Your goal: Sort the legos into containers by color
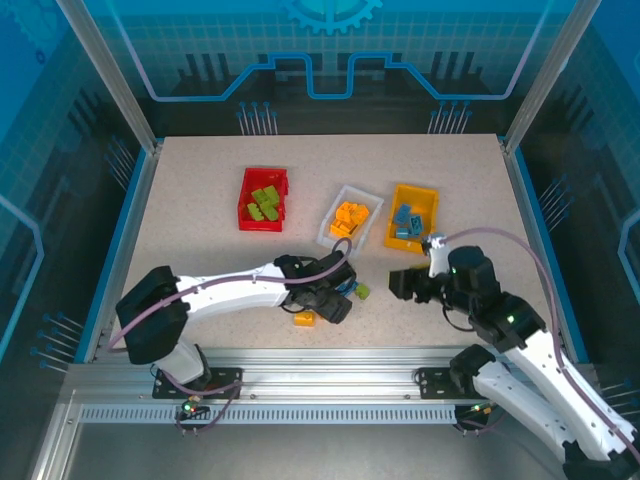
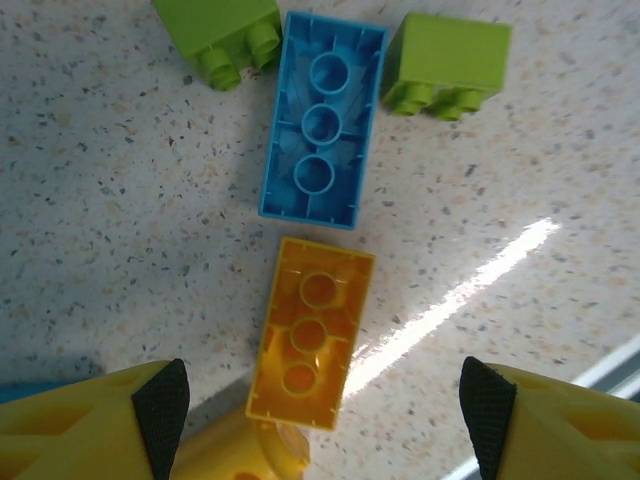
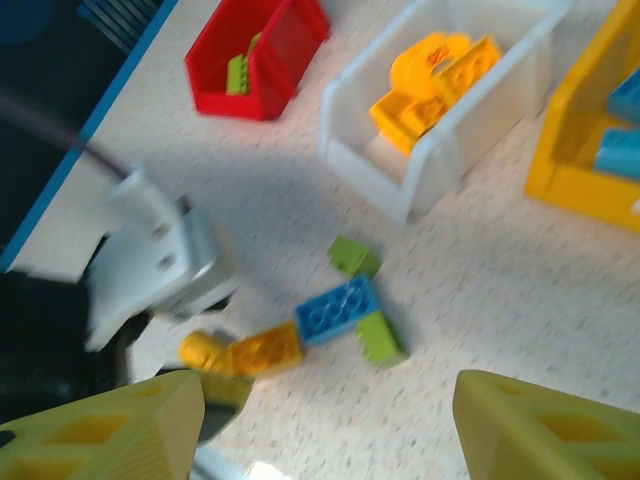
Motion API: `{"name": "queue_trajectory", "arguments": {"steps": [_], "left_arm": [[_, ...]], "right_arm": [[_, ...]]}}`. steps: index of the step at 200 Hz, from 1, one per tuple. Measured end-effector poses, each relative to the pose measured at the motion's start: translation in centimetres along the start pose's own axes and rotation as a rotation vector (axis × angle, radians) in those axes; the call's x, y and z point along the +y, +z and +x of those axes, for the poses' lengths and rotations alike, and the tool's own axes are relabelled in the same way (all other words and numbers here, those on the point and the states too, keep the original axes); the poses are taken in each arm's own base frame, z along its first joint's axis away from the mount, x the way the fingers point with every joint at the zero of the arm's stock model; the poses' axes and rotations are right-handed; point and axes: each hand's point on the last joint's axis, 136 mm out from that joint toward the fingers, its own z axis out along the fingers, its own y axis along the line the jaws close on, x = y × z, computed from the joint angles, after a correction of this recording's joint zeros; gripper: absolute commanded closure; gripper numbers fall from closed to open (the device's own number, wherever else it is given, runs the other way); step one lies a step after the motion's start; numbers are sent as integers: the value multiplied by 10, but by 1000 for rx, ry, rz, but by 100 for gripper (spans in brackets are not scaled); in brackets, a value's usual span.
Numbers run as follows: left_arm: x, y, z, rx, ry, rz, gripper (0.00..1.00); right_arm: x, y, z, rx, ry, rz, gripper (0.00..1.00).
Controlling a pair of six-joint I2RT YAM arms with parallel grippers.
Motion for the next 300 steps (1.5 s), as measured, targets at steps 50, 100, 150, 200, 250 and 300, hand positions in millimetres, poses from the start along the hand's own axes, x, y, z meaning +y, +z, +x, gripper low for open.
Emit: {"name": "queue_trajectory", "arguments": {"steps": [50,100,150,200,250,300], "left_arm": [[-5,8,-25,-17,7,-9,21],[35,3,-60,-65,-255,-57,17],[32,30,-84,-25,-370,-78,21],[30,54,-80,31,-413,-100,34],[32,64,-80,41,-419,-108,54],[33,67,-84,28,-423,-108,67]], "right_arm": [[-5,-18,22,6,69,-9,31],[-5,-14,19,40,77,19,31],[-6,-8,18,54,79,23,31],[-2,-9,12,39,76,13,31],[-2,-9,11,37,75,12,31],[-2,-9,11,37,76,12,31]]}}
